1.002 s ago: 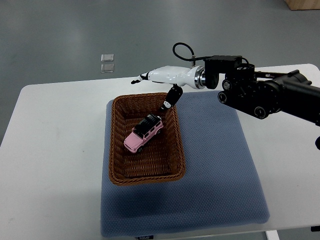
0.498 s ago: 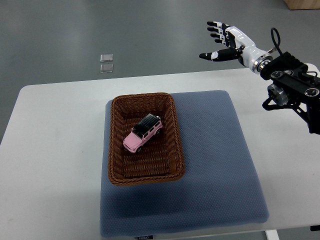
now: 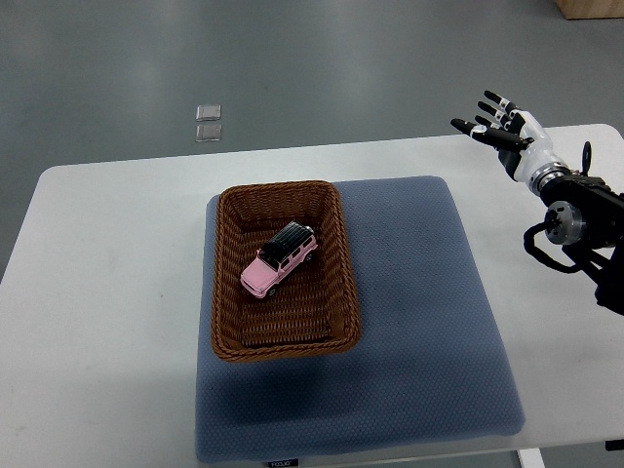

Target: Place pink car in brown basket

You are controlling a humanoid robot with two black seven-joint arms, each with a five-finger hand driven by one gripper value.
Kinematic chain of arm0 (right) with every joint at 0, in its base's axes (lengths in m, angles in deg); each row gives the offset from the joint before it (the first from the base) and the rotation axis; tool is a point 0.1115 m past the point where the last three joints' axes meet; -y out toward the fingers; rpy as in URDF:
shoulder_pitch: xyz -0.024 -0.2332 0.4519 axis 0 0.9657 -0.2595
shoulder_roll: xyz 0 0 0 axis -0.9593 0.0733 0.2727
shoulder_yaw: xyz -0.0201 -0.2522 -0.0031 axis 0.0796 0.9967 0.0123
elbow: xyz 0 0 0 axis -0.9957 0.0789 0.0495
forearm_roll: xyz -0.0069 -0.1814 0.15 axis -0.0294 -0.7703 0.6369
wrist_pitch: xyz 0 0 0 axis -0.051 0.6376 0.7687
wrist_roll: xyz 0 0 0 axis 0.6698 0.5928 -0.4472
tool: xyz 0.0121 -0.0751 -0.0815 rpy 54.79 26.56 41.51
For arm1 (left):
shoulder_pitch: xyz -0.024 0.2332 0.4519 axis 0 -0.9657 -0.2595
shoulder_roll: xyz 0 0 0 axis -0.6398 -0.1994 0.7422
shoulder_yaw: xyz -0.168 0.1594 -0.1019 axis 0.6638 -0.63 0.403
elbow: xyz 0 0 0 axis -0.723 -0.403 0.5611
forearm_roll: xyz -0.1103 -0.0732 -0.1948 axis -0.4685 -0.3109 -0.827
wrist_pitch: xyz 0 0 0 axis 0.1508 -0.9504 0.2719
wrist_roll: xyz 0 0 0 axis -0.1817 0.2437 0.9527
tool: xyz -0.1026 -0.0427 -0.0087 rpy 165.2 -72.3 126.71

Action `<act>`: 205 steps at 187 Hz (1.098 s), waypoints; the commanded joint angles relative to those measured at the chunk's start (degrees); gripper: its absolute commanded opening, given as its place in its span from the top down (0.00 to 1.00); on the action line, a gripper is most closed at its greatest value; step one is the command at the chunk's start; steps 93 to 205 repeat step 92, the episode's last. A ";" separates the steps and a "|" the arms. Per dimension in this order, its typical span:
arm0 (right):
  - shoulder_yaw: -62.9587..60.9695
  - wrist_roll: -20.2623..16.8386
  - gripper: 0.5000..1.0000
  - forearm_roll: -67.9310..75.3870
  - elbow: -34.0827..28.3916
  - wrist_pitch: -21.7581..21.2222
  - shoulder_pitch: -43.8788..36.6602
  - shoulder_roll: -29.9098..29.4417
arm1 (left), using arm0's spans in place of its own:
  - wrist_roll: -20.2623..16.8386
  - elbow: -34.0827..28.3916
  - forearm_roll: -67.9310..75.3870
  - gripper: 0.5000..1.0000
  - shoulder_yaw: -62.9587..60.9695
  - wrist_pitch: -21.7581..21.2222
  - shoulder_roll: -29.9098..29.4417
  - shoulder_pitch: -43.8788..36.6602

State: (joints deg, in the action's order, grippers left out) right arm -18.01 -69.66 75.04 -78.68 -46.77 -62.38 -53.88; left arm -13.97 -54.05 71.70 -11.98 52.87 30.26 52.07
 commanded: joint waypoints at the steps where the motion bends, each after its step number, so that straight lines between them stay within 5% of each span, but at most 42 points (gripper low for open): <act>1: -0.12 -2.16 0.14 0.28 0.03 -3.32 0.80 0.39 | 0.00 0.00 0.00 0.00 0.00 0.01 0.00 0.00; 205: -0.12 -1.64 0.14 0.11 1.00 -4.47 1.24 0.83 | 0.00 -0.09 0.00 0.00 0.00 0.01 0.00 0.00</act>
